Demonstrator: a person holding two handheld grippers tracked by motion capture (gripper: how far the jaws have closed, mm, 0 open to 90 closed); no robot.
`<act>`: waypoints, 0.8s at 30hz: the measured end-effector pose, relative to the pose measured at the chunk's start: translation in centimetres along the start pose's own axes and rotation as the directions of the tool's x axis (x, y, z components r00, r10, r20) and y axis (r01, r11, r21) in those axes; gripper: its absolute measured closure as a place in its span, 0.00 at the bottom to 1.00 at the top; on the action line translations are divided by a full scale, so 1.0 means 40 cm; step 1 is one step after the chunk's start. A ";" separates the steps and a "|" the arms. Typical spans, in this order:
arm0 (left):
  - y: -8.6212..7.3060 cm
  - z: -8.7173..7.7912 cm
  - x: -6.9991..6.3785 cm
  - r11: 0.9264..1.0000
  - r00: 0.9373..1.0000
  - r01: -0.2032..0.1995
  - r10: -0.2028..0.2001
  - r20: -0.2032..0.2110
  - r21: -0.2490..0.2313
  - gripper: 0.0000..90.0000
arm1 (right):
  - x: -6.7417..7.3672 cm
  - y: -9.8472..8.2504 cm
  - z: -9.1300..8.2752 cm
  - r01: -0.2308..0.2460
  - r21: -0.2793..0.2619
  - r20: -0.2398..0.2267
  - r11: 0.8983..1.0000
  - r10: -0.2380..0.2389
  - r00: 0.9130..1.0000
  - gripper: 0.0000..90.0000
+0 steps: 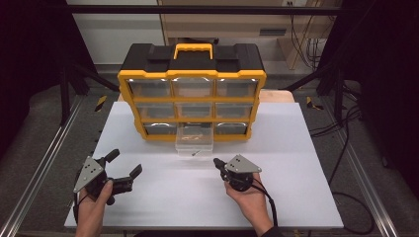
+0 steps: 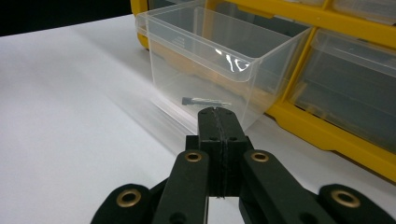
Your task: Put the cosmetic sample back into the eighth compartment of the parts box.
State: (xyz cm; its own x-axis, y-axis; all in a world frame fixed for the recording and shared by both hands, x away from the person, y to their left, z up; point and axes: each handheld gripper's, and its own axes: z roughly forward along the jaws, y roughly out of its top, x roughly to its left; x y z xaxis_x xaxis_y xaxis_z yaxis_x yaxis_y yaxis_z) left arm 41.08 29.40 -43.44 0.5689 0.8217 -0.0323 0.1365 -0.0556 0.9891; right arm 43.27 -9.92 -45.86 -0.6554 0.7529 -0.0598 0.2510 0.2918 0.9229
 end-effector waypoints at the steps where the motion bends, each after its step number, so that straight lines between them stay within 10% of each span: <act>1: 0.000 0.000 0.001 1.000 1.000 0.001 -0.001 -0.001 0.001 0.02 | 0.001 0.000 0.002 0.001 0.000 -0.002 1.000 -0.001 1.000 1.00; 24: -0.001 0.003 -0.004 1.000 1.000 -0.001 0.001 0.012 0.006 0.02 | 0.022 0.003 0.051 -0.004 0.025 -0.035 1.000 0.005 0.999 1.00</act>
State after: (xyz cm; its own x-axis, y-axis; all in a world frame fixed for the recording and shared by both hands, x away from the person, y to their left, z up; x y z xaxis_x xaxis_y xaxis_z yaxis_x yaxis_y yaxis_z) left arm 41.08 29.21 -43.49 0.5786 0.8150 -0.0327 0.1404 -0.0599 0.9883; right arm 44.19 -8.02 -46.60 -0.6788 0.7331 -0.0414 0.2715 0.3029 0.9136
